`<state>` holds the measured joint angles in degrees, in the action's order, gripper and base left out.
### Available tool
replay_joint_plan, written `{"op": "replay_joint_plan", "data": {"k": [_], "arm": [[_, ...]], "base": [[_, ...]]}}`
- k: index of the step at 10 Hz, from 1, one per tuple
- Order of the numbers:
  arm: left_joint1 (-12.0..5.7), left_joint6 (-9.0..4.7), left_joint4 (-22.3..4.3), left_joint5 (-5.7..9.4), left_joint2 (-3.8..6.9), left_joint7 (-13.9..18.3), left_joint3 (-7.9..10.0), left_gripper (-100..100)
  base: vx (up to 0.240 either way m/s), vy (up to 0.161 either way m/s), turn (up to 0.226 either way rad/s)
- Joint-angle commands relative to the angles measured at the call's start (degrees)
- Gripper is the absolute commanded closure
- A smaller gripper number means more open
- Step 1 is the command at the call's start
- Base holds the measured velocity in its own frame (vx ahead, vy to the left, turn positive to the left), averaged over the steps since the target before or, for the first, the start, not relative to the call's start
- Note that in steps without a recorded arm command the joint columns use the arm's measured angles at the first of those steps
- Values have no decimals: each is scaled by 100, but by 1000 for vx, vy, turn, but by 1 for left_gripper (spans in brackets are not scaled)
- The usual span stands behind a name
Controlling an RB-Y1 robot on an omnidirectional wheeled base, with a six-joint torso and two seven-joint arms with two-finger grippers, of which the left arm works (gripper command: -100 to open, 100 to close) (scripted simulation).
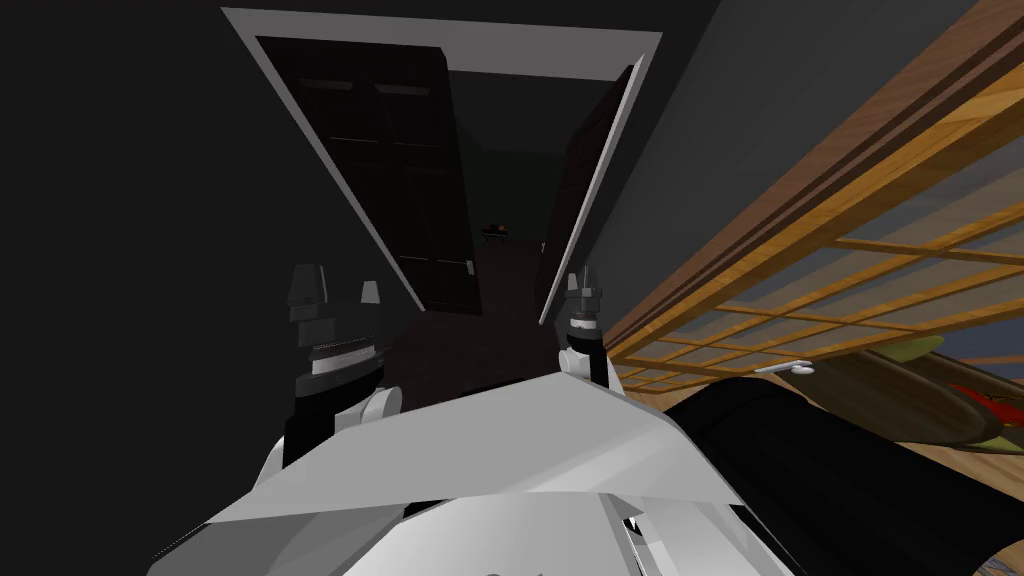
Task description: Push the door open
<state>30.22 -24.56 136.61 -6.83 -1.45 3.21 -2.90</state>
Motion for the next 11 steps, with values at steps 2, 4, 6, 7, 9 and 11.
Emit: {"op": "replay_joint_plan", "data": {"k": [2, 4, 6, 7, 9, 11], "arm": [[-101, -57, -262, -27, 66, 23, -1, -100], [-191, -107, -498, -50, 120, 44, -1, -100], [-275, -154, -714, -72, 161, 63, -2, -100], [-318, -178, -827, -84, 182, 73, -2, -100], [-408, -229, -1061, -107, 225, 93, -3, -100], [-517, -290, -1345, -136, 267, 118, -3, -100]], "base": [[102, 12, 0], [119, 13, 4], [93, 8, 1], [97, -3, -1], [102, 11, 2], [83, 18, 2]]}}
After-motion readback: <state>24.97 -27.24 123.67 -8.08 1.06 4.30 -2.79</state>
